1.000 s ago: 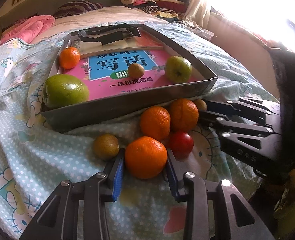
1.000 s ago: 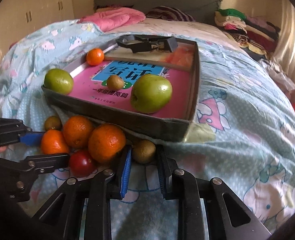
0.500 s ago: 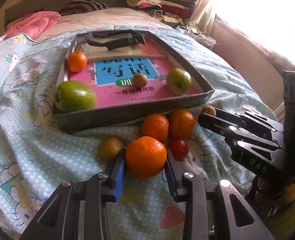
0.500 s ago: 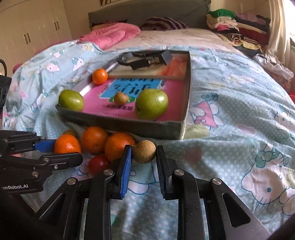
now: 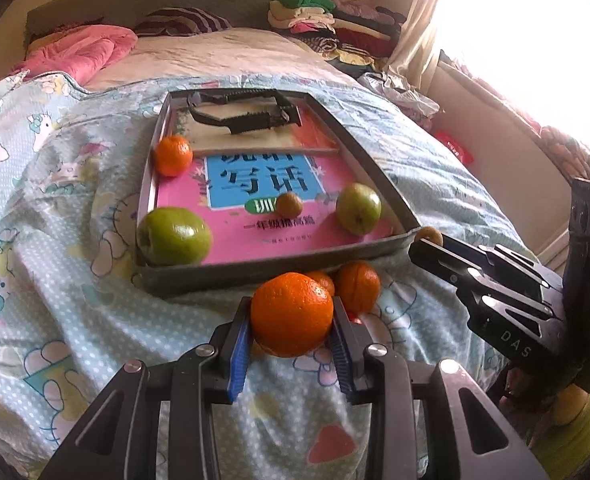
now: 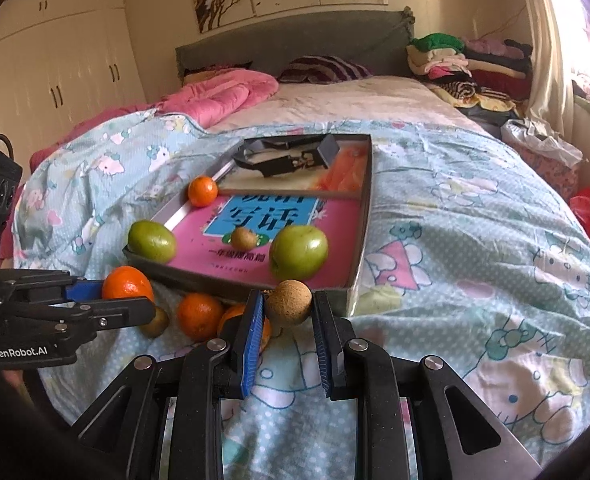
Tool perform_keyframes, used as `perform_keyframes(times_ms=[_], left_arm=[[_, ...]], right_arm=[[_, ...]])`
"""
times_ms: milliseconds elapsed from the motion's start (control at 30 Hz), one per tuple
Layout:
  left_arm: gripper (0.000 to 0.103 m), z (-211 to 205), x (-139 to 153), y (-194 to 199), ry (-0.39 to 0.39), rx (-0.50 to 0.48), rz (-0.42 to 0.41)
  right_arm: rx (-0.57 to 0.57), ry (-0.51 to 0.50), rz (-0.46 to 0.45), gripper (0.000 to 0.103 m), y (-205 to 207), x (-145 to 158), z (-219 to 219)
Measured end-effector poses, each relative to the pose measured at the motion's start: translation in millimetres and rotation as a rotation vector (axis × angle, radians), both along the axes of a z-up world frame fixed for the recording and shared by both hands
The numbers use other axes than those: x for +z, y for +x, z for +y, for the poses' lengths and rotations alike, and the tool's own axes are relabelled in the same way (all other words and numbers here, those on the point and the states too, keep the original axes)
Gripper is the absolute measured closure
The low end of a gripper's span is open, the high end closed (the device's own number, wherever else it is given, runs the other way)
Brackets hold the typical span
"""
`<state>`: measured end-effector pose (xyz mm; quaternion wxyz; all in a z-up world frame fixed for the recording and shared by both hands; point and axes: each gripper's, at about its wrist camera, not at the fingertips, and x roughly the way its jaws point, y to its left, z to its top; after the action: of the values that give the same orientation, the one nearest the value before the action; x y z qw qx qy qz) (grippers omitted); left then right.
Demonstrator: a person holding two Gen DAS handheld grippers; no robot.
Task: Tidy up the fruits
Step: 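Close the left tool on the mandarin while the right tool grasps the brown fruit, then carry the mandarin with the left tool while the right tool carries the brown fruit over the tray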
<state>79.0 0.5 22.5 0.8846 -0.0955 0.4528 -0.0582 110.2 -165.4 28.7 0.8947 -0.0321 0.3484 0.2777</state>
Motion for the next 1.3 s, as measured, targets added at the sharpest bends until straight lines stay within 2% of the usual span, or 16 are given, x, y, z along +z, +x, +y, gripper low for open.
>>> perform_keyframes(times_ms=[333,833,1033,1133,1300], left_arm=[[0.067,-1.0,8.6,18.6,0.016,0.018,-0.014],[0.067,-3.6,6.2,49.4,0.049,0.043,-0.007],[0.067,-6.5,-2.1,61.9,0.065,0.043,0.008],[0.067,-8.6,-7.9,67.2,0.072,0.040,0.022],[0.067,-11.8,-18.4,75.8,0.075,0.033,0.045]], right_arm=[[-0.009,0.007,-0.021,0.079,11.1,7.7,-2.6],[0.058,-0.005,-0.057,0.078,25.9,18.0,14.8],[0.022,0.012,-0.033,0.078,32.0,9.0,10.7],[-0.001,-0.042,-0.042,0.078,32.7,3.6,9.1],[-0.020,-0.055,-0.024,0.078,38.5,-3.6,4.7]])
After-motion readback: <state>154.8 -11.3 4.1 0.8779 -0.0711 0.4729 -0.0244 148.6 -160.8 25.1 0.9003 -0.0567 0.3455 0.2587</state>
